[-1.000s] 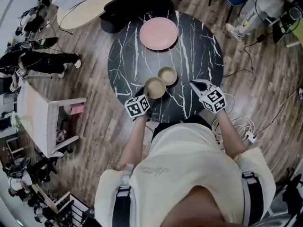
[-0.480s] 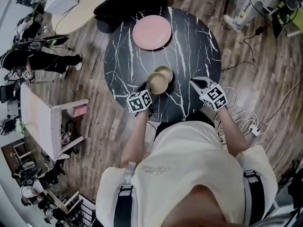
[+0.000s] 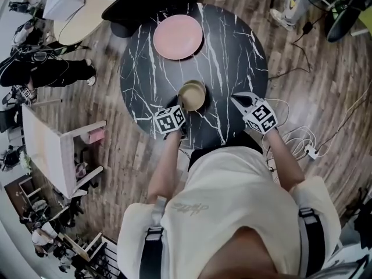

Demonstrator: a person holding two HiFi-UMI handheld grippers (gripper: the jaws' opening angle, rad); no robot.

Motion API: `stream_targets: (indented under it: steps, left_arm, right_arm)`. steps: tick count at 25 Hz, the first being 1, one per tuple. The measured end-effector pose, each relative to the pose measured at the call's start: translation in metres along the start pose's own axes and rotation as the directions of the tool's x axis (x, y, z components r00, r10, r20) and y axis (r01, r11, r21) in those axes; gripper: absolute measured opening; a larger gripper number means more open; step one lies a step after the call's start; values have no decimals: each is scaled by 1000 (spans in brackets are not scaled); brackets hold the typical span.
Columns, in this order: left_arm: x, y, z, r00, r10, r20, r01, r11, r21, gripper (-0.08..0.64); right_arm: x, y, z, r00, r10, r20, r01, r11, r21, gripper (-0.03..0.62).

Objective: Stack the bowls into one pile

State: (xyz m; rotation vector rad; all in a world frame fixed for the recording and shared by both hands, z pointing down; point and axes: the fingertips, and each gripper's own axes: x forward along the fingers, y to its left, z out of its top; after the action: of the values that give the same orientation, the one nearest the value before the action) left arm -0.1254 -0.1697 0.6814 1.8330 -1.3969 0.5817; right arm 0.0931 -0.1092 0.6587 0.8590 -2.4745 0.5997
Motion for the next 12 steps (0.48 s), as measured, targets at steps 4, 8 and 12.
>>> stream_targets:
  steps: [4, 8, 12]
  left_arm:
    - [9, 0, -3, 1000, 11, -18, -11, 1000, 3, 31]
    - [16, 1, -6, 999, 20, -30, -20, 1000, -5, 31]
    - [21, 1, -7, 999, 23, -34, -23, 1000, -10, 31]
  right_arm:
    - [0, -5, -7, 1000, 10, -17, -9, 1000, 12, 6]
    - [5, -8, -13, 999, 29, -28, -28, 999, 24, 6]
    - [12, -6, -17, 998, 52, -44, -51, 999, 17, 6]
